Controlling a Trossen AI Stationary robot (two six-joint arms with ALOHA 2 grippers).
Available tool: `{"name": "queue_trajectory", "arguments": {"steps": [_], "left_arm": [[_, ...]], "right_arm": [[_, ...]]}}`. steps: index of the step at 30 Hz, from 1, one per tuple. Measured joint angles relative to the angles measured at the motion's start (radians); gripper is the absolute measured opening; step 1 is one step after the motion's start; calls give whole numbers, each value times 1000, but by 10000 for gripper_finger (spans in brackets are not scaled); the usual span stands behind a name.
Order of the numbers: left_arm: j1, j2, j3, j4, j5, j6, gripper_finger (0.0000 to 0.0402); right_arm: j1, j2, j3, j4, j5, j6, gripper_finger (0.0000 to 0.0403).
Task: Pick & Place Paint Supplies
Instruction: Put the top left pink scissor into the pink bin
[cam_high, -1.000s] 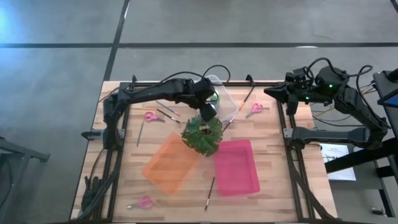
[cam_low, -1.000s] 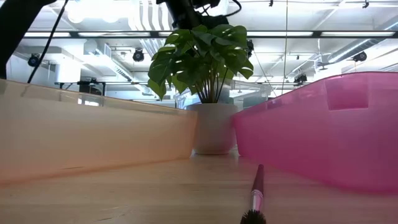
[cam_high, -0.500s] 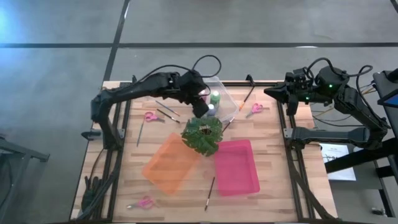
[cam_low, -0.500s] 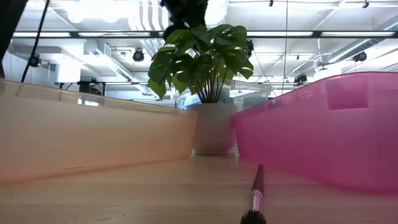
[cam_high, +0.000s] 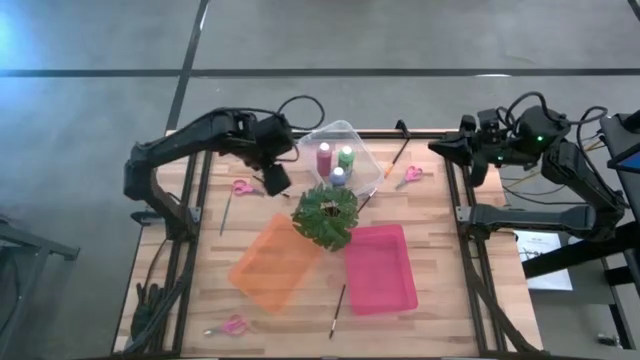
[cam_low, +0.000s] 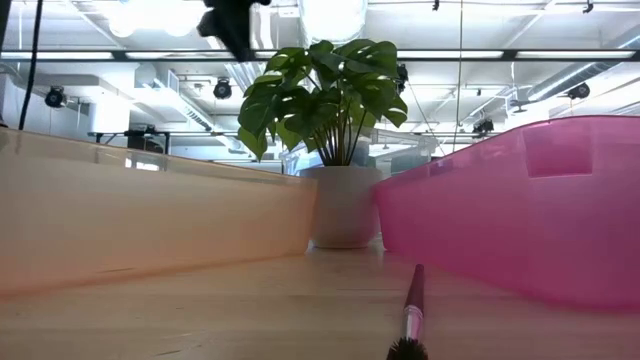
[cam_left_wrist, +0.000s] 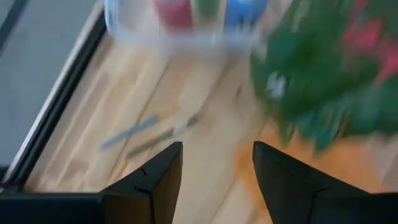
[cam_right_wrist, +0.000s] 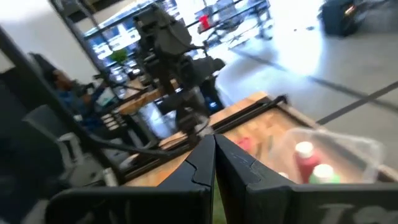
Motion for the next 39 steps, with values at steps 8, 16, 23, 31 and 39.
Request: {"name": "queue_trajectory", "arguments": {"steps": [8, 16, 23, 31, 39], "left_arm": [[8, -83, -190, -66, 66, 88, 205], [34, -403, -672, 87, 104, -312, 204], [43, -581, -1021, 538, 103, -640, 188], [203, -428, -1046, 701, 161, -466, 123], [351, -224, -868, 497, 82, -129, 112]], "right_arm": [[0, 43, 0, -4, -91, 87, 70], [0, -3, 56, -4, -19, 93, 185], [0, -38, 71, -3, 95, 93, 203], [-1, -31, 77, 26, 102, 151, 203], [-1, -32, 77, 67, 102, 202, 203]]}}
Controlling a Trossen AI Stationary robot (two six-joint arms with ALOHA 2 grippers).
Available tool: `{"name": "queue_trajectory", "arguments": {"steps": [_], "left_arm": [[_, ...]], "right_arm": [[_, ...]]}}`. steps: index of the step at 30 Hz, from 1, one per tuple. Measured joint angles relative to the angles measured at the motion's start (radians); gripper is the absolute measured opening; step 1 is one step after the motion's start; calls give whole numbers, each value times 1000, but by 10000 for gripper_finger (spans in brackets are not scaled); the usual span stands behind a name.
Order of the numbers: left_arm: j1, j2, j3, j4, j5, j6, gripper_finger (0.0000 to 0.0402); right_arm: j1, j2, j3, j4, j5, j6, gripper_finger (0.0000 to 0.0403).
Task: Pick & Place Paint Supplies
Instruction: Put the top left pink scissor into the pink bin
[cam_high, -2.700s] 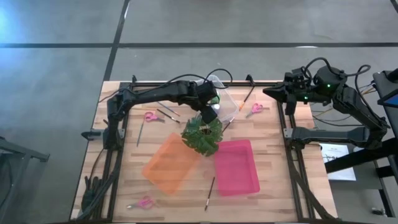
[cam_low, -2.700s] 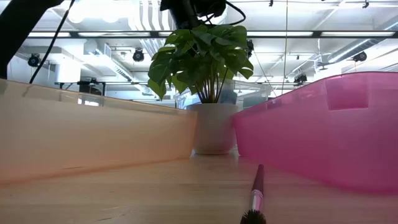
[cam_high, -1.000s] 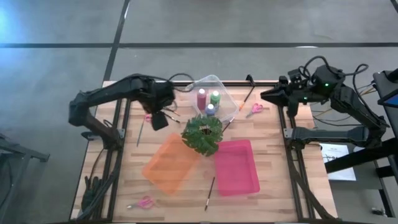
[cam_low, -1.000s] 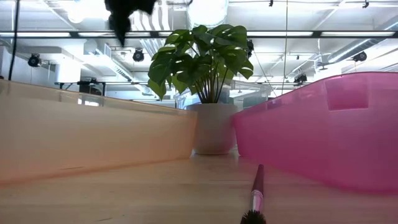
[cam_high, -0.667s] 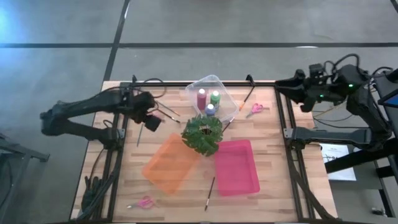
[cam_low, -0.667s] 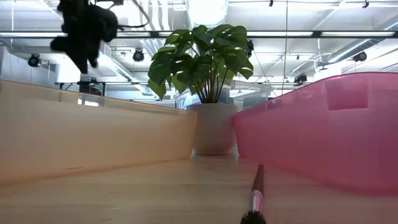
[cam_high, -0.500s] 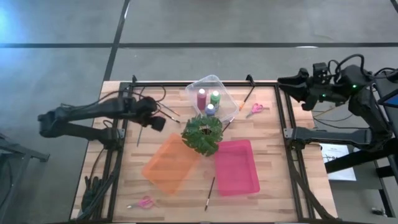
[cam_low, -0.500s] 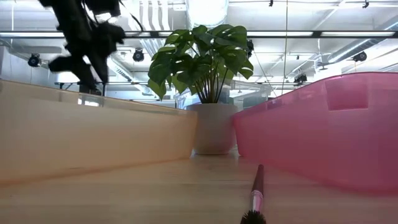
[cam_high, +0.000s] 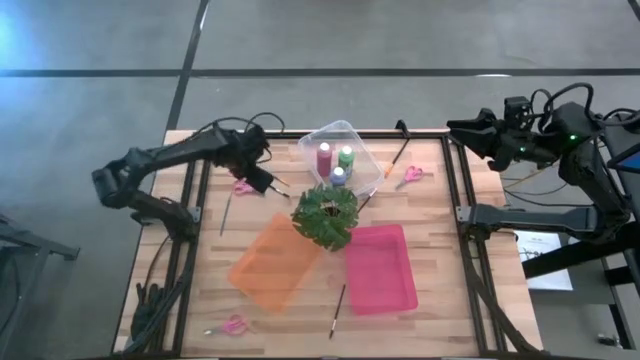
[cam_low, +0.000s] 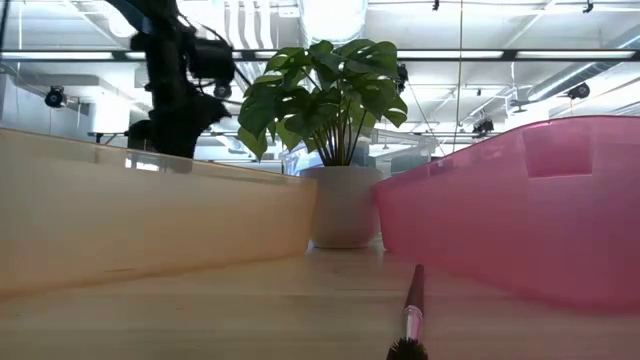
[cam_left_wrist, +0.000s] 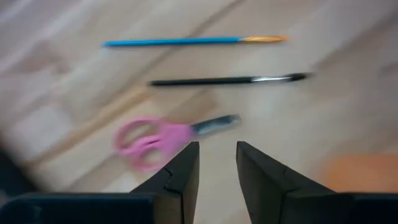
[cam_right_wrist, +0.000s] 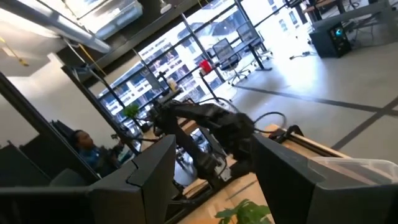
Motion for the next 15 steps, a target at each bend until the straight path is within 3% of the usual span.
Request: {"name": "queue_trajectory", "arguments": {"steps": [4, 8, 15], "left_arm": [[51, 94, 41, -70, -24, 46, 112], [58, 151, 29, -72, -35, 201, 111], [57, 199, 20, -44, -243, 475, 112]], "right_arm": [[0, 0, 0, 3, 0, 15, 203], [0, 0, 0, 4, 0, 18, 203], [0, 1, 0, 4, -1, 31, 203]]}}
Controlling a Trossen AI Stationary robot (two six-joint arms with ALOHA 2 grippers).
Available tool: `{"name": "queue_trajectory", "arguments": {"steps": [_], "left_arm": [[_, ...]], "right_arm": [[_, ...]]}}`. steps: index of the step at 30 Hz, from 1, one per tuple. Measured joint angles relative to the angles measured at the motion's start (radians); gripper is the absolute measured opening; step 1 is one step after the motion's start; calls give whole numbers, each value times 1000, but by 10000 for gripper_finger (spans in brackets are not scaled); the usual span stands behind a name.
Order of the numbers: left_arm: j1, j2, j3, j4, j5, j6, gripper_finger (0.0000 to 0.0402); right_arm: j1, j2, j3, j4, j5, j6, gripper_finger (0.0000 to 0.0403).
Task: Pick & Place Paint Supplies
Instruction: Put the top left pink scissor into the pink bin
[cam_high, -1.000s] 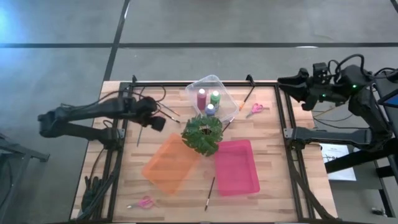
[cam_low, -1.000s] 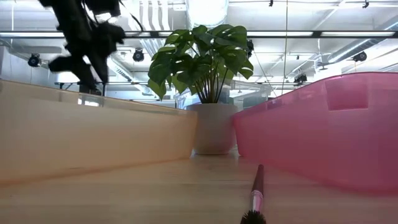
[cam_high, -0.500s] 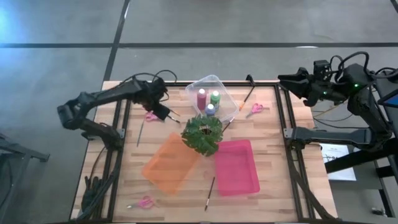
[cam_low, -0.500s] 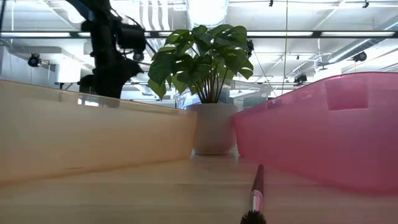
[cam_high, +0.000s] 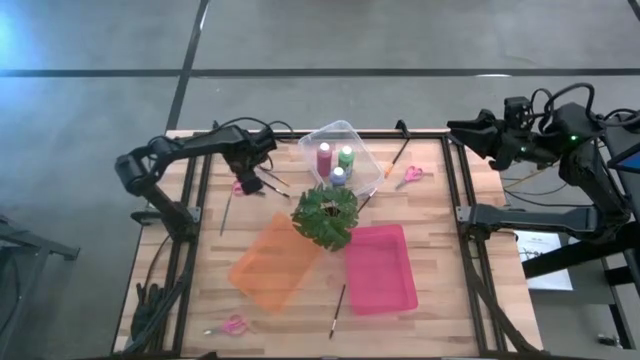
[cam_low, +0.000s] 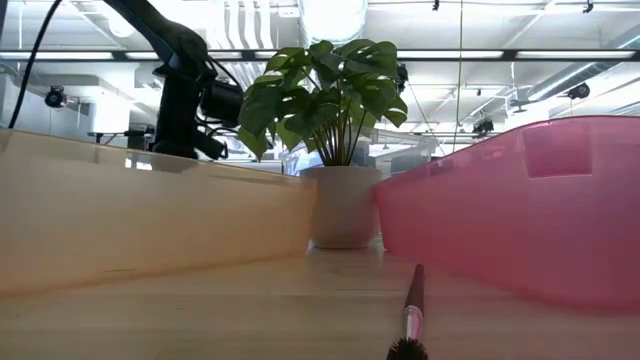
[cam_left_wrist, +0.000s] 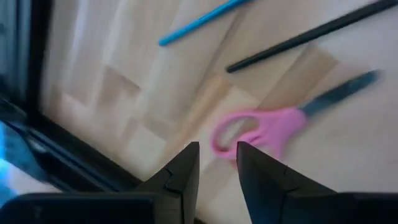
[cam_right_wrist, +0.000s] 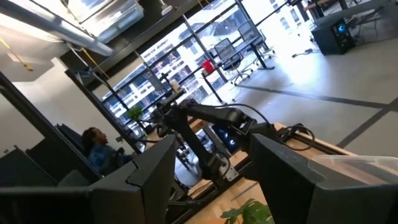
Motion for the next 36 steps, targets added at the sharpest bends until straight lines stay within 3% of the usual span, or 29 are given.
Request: {"name": "queue_trajectory", "arguments": {"steps": [12, 16, 36], "left_arm": [[0, 4, -52, 57, 9, 622, 113], [0, 3, -86, 82, 33, 767, 113], [0, 3, -186, 256, 46, 900, 113]], "right_arm": [[2, -4, 0, 0, -8, 11, 203], [2, -15, 0, 0, -12, 2, 203], [1, -71, 0, -2, -5, 10, 203]]}}
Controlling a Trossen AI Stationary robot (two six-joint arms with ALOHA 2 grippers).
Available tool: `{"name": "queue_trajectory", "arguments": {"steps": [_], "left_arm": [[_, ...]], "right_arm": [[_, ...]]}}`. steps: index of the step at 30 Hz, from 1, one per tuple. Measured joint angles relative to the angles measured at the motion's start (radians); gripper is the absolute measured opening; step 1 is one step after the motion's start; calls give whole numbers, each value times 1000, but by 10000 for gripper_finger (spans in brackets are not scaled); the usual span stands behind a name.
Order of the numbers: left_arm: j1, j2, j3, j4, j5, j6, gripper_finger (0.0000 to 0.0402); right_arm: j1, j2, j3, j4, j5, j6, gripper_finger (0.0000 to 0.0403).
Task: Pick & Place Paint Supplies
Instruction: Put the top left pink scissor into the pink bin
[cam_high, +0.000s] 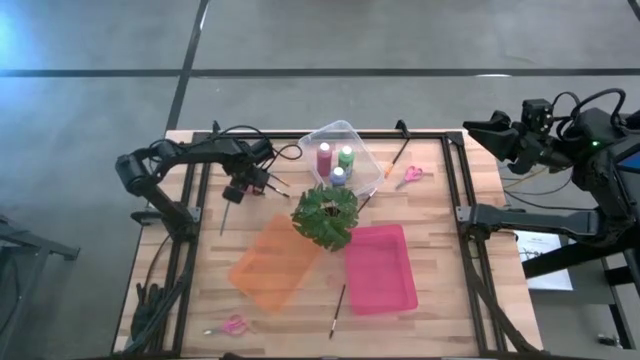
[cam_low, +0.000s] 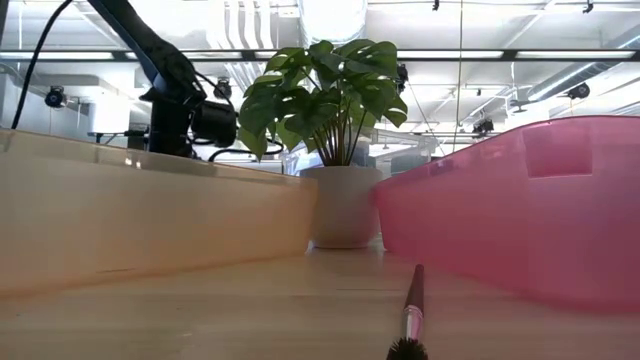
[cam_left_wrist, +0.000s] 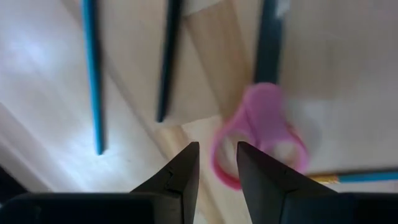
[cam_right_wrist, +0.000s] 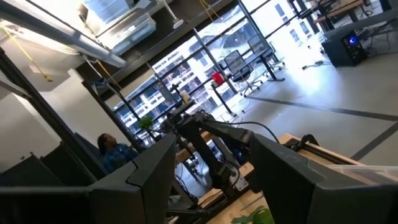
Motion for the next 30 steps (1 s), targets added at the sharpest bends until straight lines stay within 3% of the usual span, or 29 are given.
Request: {"name": "queue_trajectory", "arguments": {"steps": [21, 25, 30], "left_arm": [[1, -3, -76, 85, 14, -20, 112], [1, -5, -92, 90, 29, -36, 92], [1, -8, -114, 90, 45, -89, 37]], "right_arm": [[0, 0, 0, 0, 41, 26, 203], [0, 0, 0, 0, 46, 26, 203], [0, 0, 0, 0, 48, 23, 203]]}}
